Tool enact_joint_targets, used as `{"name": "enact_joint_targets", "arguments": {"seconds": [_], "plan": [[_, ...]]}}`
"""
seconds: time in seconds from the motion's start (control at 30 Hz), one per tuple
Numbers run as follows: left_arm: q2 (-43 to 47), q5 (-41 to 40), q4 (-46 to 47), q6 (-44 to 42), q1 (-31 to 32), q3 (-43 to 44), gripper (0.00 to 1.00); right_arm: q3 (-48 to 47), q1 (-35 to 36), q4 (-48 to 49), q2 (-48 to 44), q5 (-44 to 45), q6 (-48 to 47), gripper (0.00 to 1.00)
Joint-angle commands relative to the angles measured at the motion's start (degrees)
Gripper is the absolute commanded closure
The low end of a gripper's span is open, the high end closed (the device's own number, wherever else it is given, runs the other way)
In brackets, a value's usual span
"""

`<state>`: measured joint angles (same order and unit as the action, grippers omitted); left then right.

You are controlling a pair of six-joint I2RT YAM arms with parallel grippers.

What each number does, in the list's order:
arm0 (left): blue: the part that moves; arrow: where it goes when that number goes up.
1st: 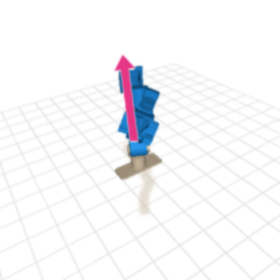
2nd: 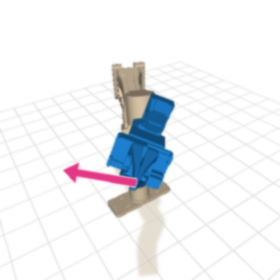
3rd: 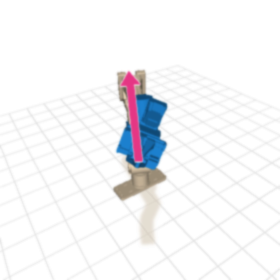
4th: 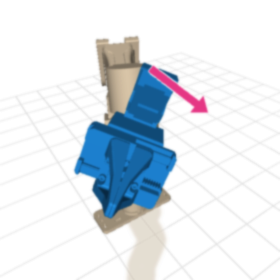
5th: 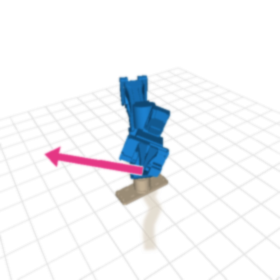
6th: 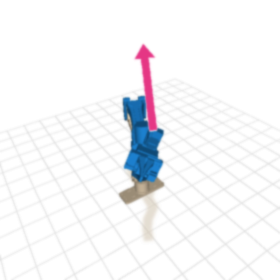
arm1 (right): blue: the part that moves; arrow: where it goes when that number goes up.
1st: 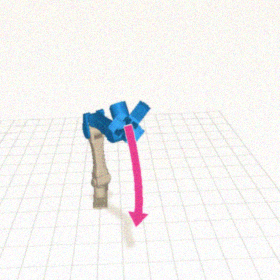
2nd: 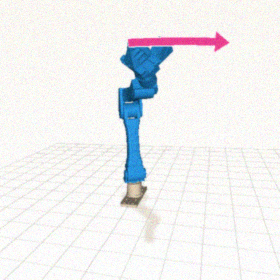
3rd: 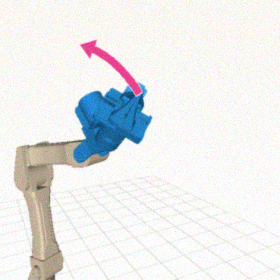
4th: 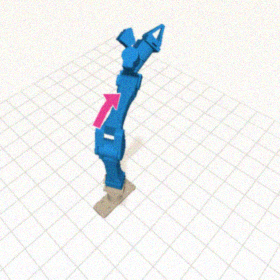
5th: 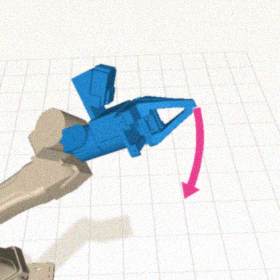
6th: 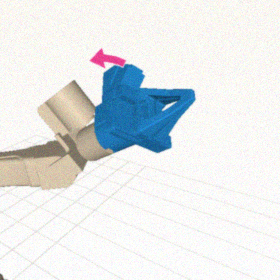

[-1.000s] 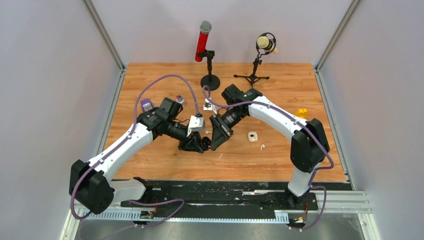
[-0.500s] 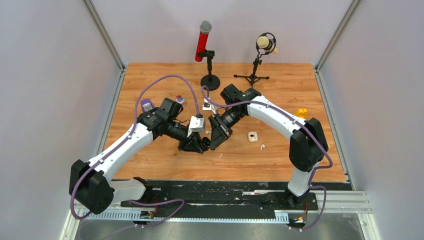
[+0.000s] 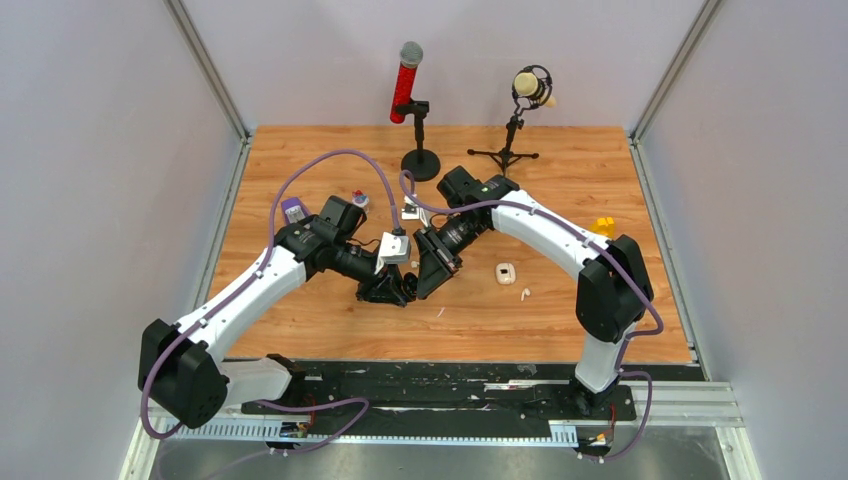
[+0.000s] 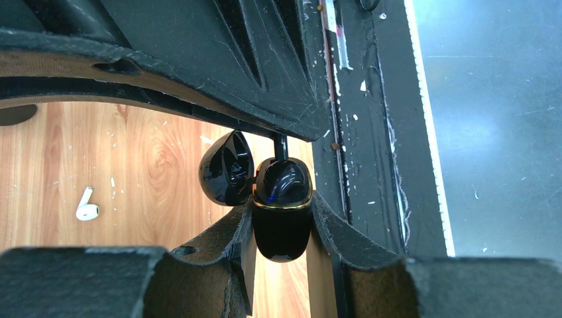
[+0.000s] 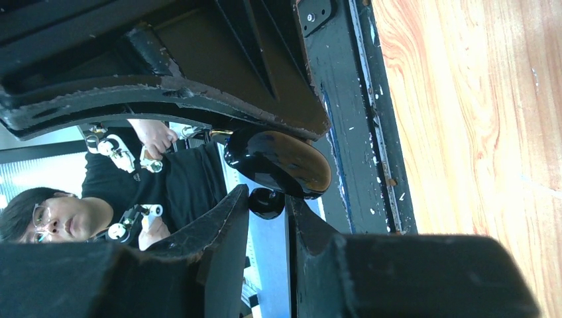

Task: Insert the wireless bluetooth earbuds into the charging case
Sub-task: Insert the right earbud into the right side groove of the charging case.

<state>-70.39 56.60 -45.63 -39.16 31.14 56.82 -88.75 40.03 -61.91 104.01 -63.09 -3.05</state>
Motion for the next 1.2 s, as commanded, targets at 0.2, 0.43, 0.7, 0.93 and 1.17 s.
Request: {"name": "enact_joint_targets", "arguments": {"seconds": [0.2,0.43,0.7,0.93,1.17], "plan": [[1.26,3.78,1.41,-0.17,0.59,1.33,1.00,-2.46,1.14,2.36,0.47,1.39,0.58,0.78],[2.21,3.09,1.42,-0.56,0.59,0.96,1.00,-1.82,1.51,2.37,-1.26,6.55,0.49,0.79],[2.54,2.80,1.42,-0.86,0.59,0.87,1.00,-2.05,1.71,2.39,-1.75,7.30,0.62,0.79],[2.45,2.98,1.37,-0.84,0.59,0.91,1.00,-4.18,1.80,2.41,0.76,5.16,1.52,0.78],[2.39,2.91,1.41,-1.05,0.55,0.58,1.00,-5.61,1.89,2.41,1.36,3.71,2.09,0.76]]}}
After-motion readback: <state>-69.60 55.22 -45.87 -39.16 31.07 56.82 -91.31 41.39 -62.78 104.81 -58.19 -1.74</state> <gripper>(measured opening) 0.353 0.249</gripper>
